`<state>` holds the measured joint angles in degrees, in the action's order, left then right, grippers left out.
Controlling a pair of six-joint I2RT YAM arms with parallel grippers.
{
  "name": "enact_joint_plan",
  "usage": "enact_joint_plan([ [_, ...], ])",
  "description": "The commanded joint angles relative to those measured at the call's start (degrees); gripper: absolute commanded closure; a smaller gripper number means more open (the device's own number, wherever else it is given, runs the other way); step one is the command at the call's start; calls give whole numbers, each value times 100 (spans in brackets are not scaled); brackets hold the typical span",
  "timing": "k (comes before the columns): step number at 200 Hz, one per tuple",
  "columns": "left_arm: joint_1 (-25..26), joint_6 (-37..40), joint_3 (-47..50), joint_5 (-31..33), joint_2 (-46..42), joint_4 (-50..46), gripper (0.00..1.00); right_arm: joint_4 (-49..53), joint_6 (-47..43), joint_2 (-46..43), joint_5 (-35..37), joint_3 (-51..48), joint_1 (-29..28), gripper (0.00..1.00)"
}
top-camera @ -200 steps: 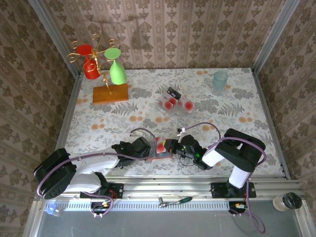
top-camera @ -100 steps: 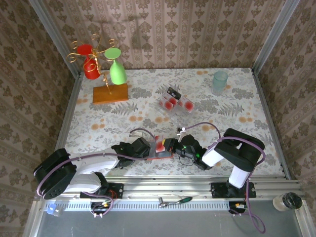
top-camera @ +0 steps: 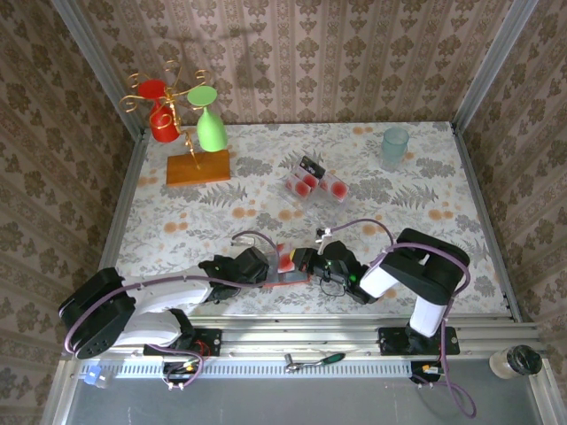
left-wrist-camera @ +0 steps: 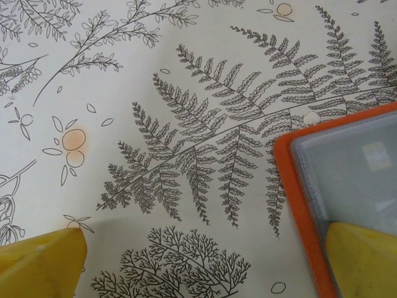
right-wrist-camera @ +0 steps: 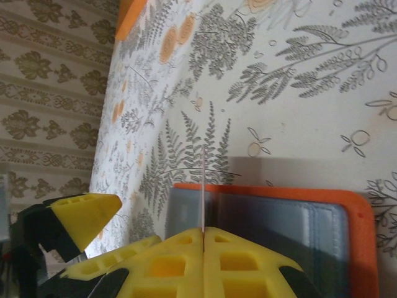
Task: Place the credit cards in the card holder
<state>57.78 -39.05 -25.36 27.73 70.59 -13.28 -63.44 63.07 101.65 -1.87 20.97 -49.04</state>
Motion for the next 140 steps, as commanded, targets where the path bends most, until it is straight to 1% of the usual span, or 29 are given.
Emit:
enact_joint_plan([
  [1, 41, -94, 133, 49, -80, -210, 0, -265, 18, 136, 200, 40, -42, 100],
  [59, 44, -99, 137, 58, -89, -210, 0, -372, 4, 132, 315, -137, -42, 100],
  [140, 41, -100, 141, 49, -90, -184, 0, -310, -65, 210, 42, -137, -44, 100],
])
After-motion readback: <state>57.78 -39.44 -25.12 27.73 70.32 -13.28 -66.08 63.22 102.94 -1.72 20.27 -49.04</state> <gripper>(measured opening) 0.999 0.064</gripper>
